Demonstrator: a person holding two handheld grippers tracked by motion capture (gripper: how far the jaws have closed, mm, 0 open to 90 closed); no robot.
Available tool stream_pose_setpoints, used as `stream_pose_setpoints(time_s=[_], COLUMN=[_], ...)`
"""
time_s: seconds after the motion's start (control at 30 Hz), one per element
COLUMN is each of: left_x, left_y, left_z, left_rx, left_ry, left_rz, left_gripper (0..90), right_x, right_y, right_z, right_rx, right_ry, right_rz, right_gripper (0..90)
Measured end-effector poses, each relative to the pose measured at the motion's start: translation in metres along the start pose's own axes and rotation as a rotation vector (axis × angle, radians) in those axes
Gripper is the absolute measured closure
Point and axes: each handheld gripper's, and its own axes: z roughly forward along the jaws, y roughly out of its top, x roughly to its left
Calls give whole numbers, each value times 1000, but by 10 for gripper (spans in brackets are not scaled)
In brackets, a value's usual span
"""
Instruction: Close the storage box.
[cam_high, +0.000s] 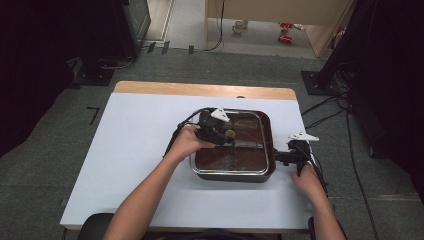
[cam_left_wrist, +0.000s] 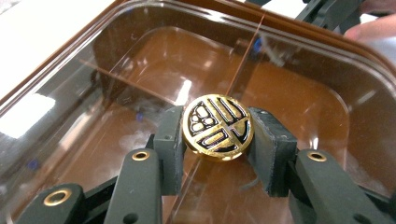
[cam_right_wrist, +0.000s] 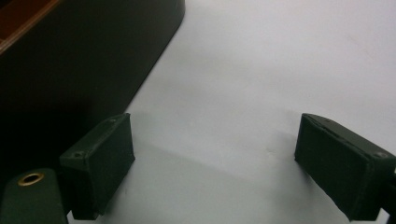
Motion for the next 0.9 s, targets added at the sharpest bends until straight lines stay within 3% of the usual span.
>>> stream_pose_setpoints(time_s=[0.43,0.6,0.7,0.9], left_x=[0,3,4,3], left_y=[10,9,8,10], left_z=[13,15,14,12], left_rx=[6,-8,-23,-18], left_ry=[-28,-47,-67,-51], left_rz=[29,21,-9,0], left_gripper=[591,591,592,592], right_x=[0,0,0,0], right_y=[0,0,0,0], right_z=[0,0,0,0], right_rx=[1,1,1,1], right_ry=[0,0,0,0], right_rz=[2,2,2,0], right_gripper=[111,112,111,111])
